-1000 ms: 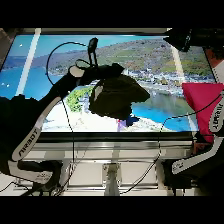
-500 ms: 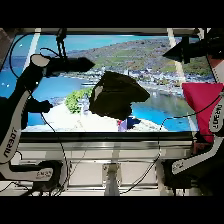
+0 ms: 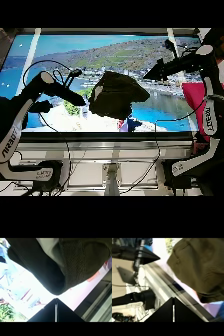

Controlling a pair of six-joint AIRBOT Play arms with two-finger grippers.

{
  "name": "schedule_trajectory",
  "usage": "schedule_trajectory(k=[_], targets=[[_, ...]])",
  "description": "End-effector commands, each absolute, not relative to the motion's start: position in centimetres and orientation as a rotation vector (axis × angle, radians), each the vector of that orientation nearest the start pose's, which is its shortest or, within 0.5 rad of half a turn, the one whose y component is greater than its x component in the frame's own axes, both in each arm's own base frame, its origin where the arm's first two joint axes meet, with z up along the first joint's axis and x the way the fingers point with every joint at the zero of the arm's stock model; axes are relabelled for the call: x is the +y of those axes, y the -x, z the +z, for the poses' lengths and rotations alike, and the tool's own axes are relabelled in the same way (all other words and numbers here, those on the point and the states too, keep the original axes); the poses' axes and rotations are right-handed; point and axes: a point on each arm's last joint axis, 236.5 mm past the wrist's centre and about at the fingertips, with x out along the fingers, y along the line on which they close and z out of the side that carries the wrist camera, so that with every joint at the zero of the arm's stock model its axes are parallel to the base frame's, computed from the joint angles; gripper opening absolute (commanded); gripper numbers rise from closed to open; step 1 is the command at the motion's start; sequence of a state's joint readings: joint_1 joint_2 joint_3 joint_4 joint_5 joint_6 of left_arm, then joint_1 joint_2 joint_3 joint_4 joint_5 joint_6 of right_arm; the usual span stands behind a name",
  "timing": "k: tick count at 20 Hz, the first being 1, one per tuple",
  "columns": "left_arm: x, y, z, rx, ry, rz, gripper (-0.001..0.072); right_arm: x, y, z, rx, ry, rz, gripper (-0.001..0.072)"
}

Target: Fold the clothes and pants, and hang the long-sleeved shirts on hangers.

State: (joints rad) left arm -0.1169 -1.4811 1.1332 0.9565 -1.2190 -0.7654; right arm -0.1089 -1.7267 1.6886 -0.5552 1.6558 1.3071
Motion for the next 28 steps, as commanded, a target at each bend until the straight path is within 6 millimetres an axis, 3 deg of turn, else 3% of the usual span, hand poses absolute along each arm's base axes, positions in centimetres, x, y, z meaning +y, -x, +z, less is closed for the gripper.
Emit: schedule_trajectory(k=[1,2,3,4,12,14,15,17,18,19,21,24,25,26,28], targets=[[-17.5,-34.7,-5.3,1.194,-0.179,-1.007,0.0028,16.8,-41.3,9.2,1.370,-0.650,0.954,0.0011],[-17.6,-35.1,-5.3,1.165,-0.204,-1.016,0.0078,16.9,-41.2,9.2,1.373,-0.648,0.959,0.0011],[-18.0,-35.3,-5.2,1.137,-0.228,-1.035,0.0333,16.9,-41.2,9.2,1.373,-0.648,0.959,0.0011],[-18.3,-35.5,-5.0,1.113,-0.239,-1.046,0.0457,16.9,-41.2,9.2,1.373,-0.648,0.958,0.0011],[-20.9,-34.9,-5.0,1.048,-0.297,-1.145,0.0452,16.9,-41.2,9.2,1.372,-0.648,0.958,0.0011],[-22.2,-33.8,-5.9,1.072,-0.311,-1.187,0.0450,16.8,-41.2,9.2,1.372,-0.648,0.958,0.0011],[-22.9,-33.3,-6.2,1.080,-0.318,-1.205,0.0395,16.8,-41.2,9.1,1.374,-0.646,0.956,0.0011],[-23.9,-32.7,-6.3,1.078,-0.335,-1.231,0.0006,16.4,-41.2,8.4,1.385,-0.617,0.933,0.0012],[-24.1,-33.0,-5.8,1.066,-0.339,-1.231,0.0014,16.0,-41.2,7.8,1.392,-0.583,0.921,0.0011],[-24.3,-33.7,-4.9,1.044,-0.335,-1.214,0.0013,15.5,-41.1,7.1,1.403,-0.547,0.902,0.0011],[-24.6,-37.1,-0.7,0.950,-0.307,-1.124,0.0012,15.4,-40.9,6.3,1.404,-0.535,0.910,0.0010],[-23.4,-43.9,9.0,0.668,-0.313,-0.945,0.0013,17.3,-38.2,4.8,1.459,-0.560,1.007,0.0010],[-22.5,-45.5,11.4,0.608,-0.287,-0.879,0.0012,18.2,-37.0,3.8,1.494,-0.568,1.017,0.0009],[-21.6,-46.8,12.9,0.581,-0.234,-0.815,0.0012,19.2,-35.8,2.7,1.511,-0.561,1.032,0.0010],[-20.9,-47.3,12.8,0.596,-0.194,-0.785,0.0012,21.8,-33.9,0.6,1.528,-0.577,1.014,0.0009]])
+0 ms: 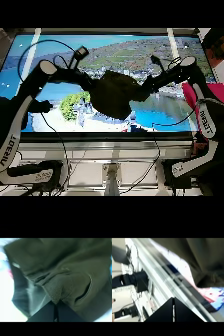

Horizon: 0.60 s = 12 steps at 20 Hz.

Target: Fold the clothes and pants, and hang the long-sleeved shirts on hangers.

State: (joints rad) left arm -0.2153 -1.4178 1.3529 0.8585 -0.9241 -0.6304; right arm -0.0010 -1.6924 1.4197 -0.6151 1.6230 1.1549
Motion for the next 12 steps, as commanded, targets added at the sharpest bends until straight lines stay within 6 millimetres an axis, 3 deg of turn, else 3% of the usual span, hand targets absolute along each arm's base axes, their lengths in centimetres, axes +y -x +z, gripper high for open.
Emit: schedule_trajectory(k=[1,7,9,11,12], targets=[[-21.0,-47.2,12.4,0.608,-0.193,-0.791,0.0012,23.4,-33.2,-0.2,1.513,-0.579,1.014,0.0009],[-21.7,-47.2,11.4,0.625,-0.192,-0.802,0.0012,30.6,-30.8,-5.2,1.473,-0.500,0.870,0.0038],[-21.7,-47.2,11.4,0.625,-0.192,-0.802,0.0012,32.4,-29.7,-6.3,1.454,-0.400,0.879,0.0207],[-21.7,-47.2,11.4,0.626,-0.192,-0.803,0.0013,32.0,-30.8,-7.9,1.442,-0.364,0.748,0.0257],[-21.7,-47.2,11.4,0.628,-0.192,-0.805,0.0012,31.1,-31.9,-8.5,1.456,-0.419,0.632,0.0340]])
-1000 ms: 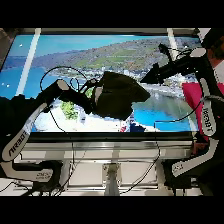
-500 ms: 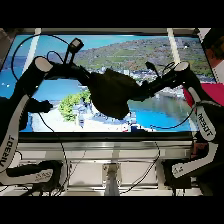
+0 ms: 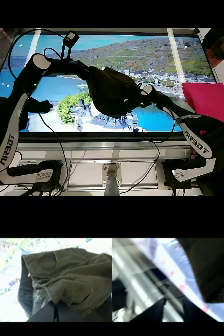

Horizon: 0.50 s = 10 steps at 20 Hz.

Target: Fold the clothes and pants, and hang the long-sleeved shirts on hangers.

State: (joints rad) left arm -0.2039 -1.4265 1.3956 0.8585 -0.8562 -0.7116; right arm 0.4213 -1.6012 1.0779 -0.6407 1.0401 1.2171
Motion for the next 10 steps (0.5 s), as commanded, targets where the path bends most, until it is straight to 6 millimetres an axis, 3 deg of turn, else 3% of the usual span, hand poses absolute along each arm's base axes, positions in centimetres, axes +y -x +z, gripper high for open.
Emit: schedule_trajectory(k=[1,4,6,10], targets=[[-21.7,-47.1,11.4,0.628,-0.192,-0.805,0.0013,29.9,-32.9,-8.7,1.461,-0.444,0.558,0.0342],[-21.7,-47.2,11.4,0.628,-0.192,-0.805,0.0013,26.2,-36.1,-8.6,1.428,-0.500,0.458,0.0341],[-21.7,-47.1,11.4,0.628,-0.192,-0.805,0.0013,24.6,-37.2,-8.7,1.423,-0.546,0.413,0.0341],[-21.7,-47.2,11.4,0.628,-0.192,-0.805,0.0013,26.0,-36.7,-8.8,1.444,-0.596,0.430,0.0340]])
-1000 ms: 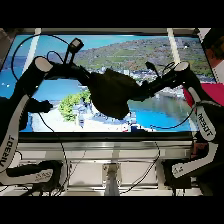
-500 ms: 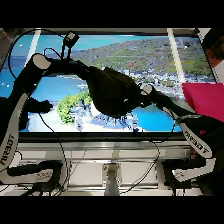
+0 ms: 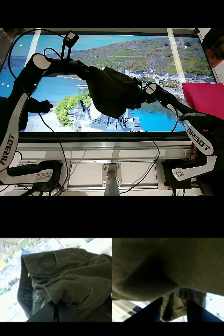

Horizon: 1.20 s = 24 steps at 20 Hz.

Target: Fold the clothes and pants, and hang the long-sleeved shirts on hangers.

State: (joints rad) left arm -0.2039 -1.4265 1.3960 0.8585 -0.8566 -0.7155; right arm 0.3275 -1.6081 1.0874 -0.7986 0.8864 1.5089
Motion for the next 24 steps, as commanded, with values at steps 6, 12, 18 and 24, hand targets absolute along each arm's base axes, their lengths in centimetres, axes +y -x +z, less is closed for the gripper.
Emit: schedule_trajectory(k=[6,12,18,24], targets=[[-21.7,-47.1,11.4,0.628,-0.192,-0.805,0.0013,27.3,-35.9,-9.7,1.466,-0.580,0.443,0.0340],[-21.7,-47.1,11.4,0.629,-0.189,-0.805,0.0013,28.3,-37.2,-10.2,1.433,-0.677,0.416,0.0337],[-21.8,-47.2,11.2,0.632,-0.188,-0.805,0.0013,30.0,-36.5,-10.1,1.438,-0.687,0.463,0.0327],[-20.9,-48.4,11.8,0.610,-0.143,-0.743,0.0012,29.8,-35.1,-6.9,1.459,-0.665,0.539,0.0008]])
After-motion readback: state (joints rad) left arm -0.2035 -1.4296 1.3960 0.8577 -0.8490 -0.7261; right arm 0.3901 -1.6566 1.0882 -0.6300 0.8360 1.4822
